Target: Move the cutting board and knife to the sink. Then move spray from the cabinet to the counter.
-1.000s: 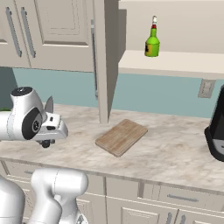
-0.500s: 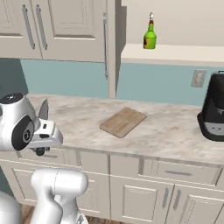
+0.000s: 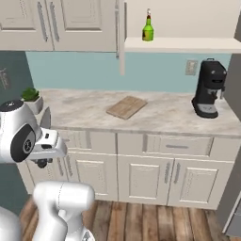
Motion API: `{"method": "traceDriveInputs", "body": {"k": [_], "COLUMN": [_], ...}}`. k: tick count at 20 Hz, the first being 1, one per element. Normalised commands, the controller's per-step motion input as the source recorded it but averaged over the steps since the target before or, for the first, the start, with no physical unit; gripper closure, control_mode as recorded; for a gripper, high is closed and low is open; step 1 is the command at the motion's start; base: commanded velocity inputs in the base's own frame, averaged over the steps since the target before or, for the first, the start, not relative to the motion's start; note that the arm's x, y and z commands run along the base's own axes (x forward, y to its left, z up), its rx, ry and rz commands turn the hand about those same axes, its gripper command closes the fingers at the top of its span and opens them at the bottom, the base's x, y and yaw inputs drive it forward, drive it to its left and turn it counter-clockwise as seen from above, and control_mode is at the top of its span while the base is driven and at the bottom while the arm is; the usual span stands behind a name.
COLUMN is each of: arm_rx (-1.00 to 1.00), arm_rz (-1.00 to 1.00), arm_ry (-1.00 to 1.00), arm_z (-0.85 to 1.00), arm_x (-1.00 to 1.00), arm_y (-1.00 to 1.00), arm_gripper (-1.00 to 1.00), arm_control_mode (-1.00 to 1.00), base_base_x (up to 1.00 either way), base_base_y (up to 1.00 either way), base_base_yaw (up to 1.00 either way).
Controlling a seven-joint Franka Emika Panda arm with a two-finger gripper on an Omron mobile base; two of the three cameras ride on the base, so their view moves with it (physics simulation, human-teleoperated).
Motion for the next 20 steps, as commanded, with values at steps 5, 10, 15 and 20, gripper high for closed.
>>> {"method": "traceDriveInputs", "body": {"k": [5,10,15,20], "arm_rx": [0.0,0.0,0.0,0.0], "arm_rz": [0.0,0.0,0.0,0.0], "arm_ry": [0.0,0.0,0.0,0.0], "arm_z": [0.0,0.0,0.0,0.0], "arm_x": [0.0,0.0,0.0,0.0], "arm_y": [0.0,0.0,0.0,0.0], "arm_gripper": [1.0,1.0,1.0,1.0], "arm_control_mode": [1.0,1.0,1.0,1.0], "base_base_x": [-0.68,-0.58,-0.36,-0.22], "base_base_y": [-0.11,-0.17,-0.25,-0.37], "base_base_yaw": [-0.28,-0.36,-0.44,-0.48]}}
